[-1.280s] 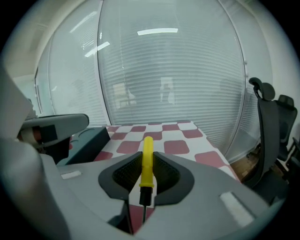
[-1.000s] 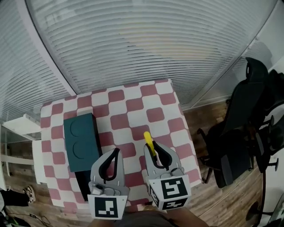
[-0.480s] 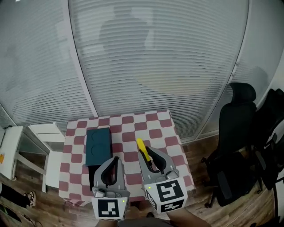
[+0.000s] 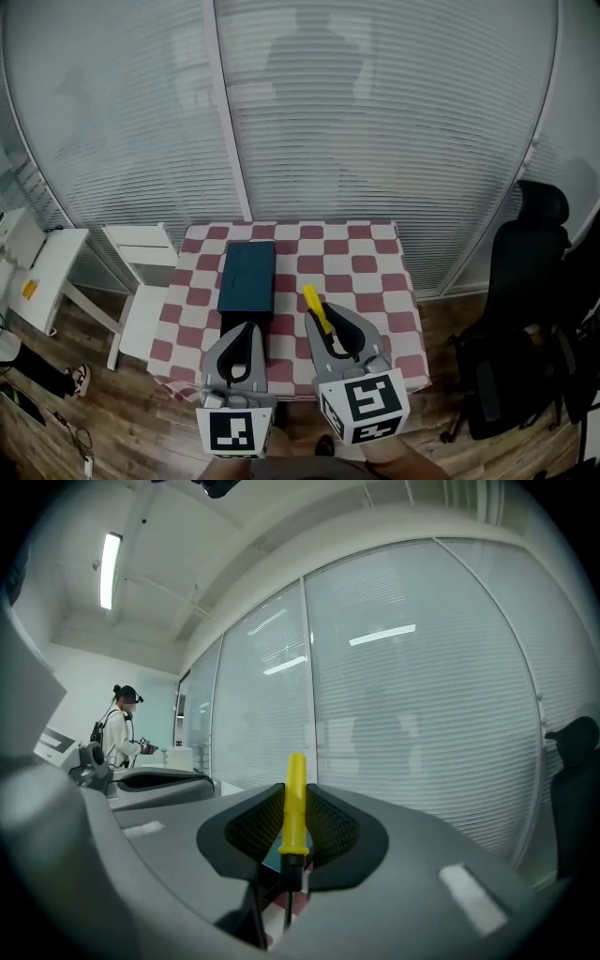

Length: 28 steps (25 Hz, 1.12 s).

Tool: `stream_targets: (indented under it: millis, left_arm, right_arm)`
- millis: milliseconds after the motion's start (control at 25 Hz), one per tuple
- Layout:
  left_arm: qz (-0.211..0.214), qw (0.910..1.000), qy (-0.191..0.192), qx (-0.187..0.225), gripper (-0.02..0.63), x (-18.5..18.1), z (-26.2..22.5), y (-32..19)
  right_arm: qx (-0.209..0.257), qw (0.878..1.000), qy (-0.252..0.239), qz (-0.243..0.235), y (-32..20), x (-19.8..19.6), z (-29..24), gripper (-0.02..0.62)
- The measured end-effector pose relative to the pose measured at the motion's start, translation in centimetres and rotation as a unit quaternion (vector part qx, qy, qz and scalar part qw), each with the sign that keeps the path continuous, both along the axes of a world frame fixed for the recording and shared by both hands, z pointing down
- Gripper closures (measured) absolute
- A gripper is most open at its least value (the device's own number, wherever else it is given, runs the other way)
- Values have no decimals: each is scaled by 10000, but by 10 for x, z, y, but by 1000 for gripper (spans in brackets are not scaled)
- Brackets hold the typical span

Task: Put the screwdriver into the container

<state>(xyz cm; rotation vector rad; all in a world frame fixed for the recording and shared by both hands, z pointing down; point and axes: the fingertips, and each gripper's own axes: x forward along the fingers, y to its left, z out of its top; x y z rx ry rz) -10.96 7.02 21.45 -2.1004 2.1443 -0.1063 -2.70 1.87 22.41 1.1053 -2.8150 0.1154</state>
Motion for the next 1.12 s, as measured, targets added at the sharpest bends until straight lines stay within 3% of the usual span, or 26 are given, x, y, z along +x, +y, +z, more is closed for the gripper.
stream_targets:
  millis: [240, 640, 1120]
  left_arm:
    - [-170, 9998, 42, 31, 604, -50, 4, 7]
    - [-21, 9996, 236, -141, 604, -144, 22, -13]
    - [409, 9956, 428, -722, 604, -181, 76, -34]
  right_arm:
    - [-45, 9998, 72, -205, 8, -48, 8, 499]
    - [-396, 9986, 335, 75, -1, -126, 47, 499]
    - [-1243, 9889, 686, 444, -1, -158, 139, 499]
